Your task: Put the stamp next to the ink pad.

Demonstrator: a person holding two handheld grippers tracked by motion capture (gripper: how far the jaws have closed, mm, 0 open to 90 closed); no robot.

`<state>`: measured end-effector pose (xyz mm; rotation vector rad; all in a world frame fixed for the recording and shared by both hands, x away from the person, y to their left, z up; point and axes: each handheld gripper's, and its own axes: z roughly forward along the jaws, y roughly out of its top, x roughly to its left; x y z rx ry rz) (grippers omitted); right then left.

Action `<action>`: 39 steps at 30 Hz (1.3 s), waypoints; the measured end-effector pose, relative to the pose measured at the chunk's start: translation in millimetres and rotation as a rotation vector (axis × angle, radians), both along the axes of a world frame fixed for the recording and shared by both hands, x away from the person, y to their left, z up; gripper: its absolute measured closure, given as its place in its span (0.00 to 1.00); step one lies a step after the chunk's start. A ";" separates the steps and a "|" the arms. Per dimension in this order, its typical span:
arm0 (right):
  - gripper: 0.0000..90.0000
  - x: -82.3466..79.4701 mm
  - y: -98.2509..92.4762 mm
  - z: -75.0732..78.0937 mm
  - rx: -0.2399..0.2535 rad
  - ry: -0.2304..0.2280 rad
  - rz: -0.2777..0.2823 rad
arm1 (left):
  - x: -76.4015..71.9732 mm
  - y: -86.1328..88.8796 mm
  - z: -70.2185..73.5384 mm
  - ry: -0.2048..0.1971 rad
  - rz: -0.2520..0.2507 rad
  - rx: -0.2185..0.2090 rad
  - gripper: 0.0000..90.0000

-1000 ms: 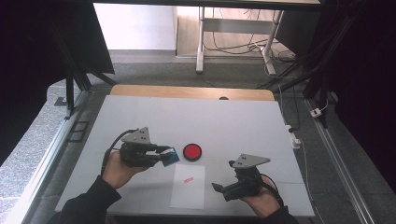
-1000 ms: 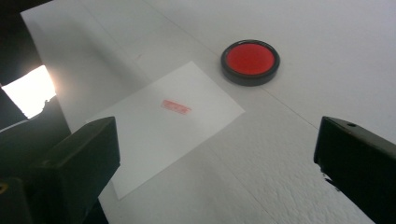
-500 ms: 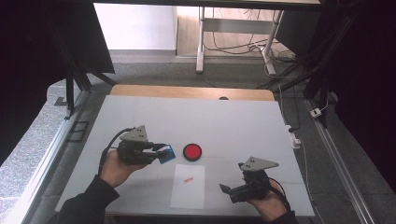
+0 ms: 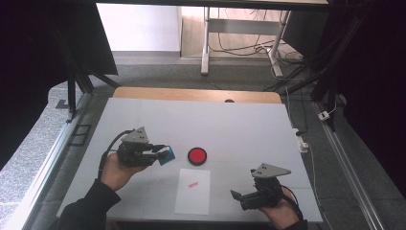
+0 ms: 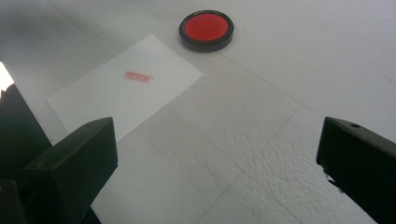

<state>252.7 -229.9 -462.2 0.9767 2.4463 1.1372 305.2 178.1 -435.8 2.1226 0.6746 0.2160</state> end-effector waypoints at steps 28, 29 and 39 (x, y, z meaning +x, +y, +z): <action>0.00 -6.1 -14.6 -1.0 -0.008 0.007 -0.044 | 23.3 22.2 -42.9 0.052 0.184 0.052 0.78; 0.00 -6.2 -14.8 -0.8 -0.010 0.006 -0.045 | 24.3 22.3 -44.9 0.058 0.187 0.058 0.78; 0.00 -7.4 -17.4 0.1 -0.006 0.005 -0.058 | 30.5 26.7 -60.8 0.054 0.213 0.112 0.78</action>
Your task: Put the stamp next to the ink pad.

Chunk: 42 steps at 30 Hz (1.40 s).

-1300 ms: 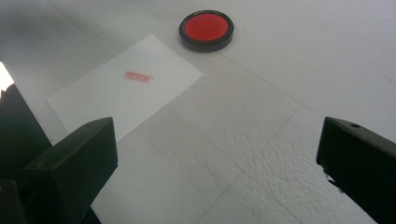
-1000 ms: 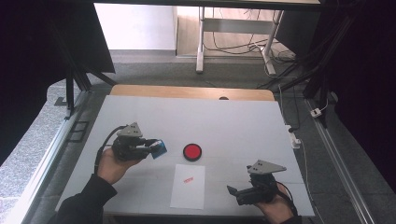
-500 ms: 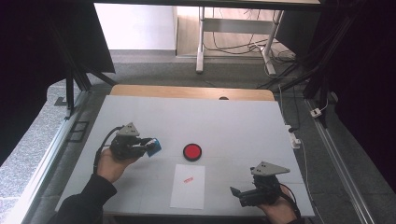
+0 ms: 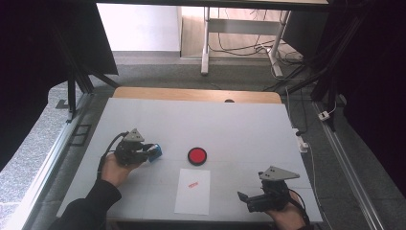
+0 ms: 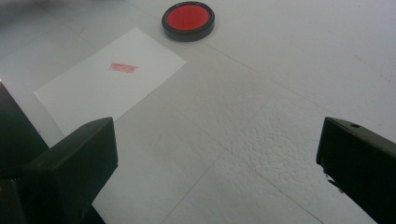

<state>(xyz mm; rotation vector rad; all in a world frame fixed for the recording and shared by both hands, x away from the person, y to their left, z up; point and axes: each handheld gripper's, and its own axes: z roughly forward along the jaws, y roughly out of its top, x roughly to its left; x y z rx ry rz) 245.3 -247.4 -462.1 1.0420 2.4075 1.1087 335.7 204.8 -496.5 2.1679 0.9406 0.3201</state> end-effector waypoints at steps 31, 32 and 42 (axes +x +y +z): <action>0.00 0.4 -0.5 -0.4 0.001 0.007 -0.005 | 1.9 3.0 0.9 0.062 0.000 -0.067 0.43; 0.00 0.3 -0.6 -0.3 0.002 0.007 -0.005 | 1.2 2.5 2.6 0.060 -0.005 -0.063 0.41; 0.00 -0.6 -1.9 0.3 0.010 0.005 -0.019 | -9.7 0.6 17.6 0.080 -0.041 -0.125 0.23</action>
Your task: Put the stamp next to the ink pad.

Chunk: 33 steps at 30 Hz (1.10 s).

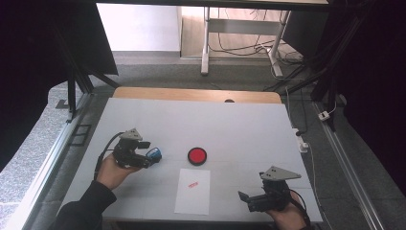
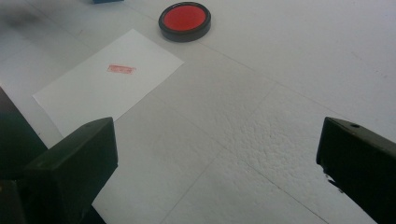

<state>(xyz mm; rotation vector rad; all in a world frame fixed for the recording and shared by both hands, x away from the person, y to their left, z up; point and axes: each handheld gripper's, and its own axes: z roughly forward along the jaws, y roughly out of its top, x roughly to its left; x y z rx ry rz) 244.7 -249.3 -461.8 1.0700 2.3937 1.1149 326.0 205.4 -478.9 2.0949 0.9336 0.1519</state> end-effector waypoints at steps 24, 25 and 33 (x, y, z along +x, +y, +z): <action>0.00 -0.9 -1.7 0.9 -0.001 0.011 0.002 | -25.4 12.1 17.6 -0.009 0.035 -0.058 0.06; 0.00 -0.9 -1.8 0.9 -0.001 0.012 0.002 | -27.2 13.1 18.2 -0.008 0.036 -0.063 0.05; 0.00 -1.9 -4.1 0.9 0.001 0.015 -0.009 | -41.6 16.7 21.2 -0.014 0.031 -0.073 0.00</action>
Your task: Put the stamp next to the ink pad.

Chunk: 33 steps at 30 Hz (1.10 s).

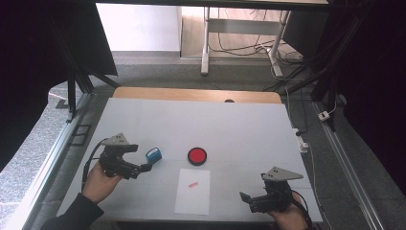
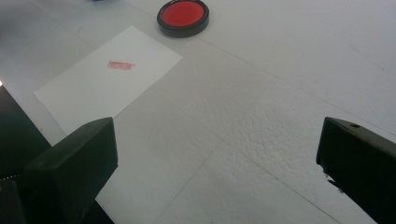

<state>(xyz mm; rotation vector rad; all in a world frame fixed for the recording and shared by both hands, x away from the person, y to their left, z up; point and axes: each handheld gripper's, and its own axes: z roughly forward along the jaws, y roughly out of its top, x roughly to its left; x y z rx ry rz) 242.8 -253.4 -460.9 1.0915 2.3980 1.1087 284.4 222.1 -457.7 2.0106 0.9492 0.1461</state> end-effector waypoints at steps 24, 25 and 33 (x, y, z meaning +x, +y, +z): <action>0.00 -3.9 -7.4 1.8 0.008 -0.001 -0.026 | -57.4 37.9 3.8 -0.024 0.066 -0.033 0.00; 0.00 -4.1 -7.8 1.9 0.008 0.000 -0.028 | -59.8 40.1 3.4 -0.023 0.071 -0.033 0.00; 0.00 -5.5 -10.9 2.6 0.013 -0.001 -0.034 | -79.5 56.3 -4.1 -0.008 0.122 -0.008 0.00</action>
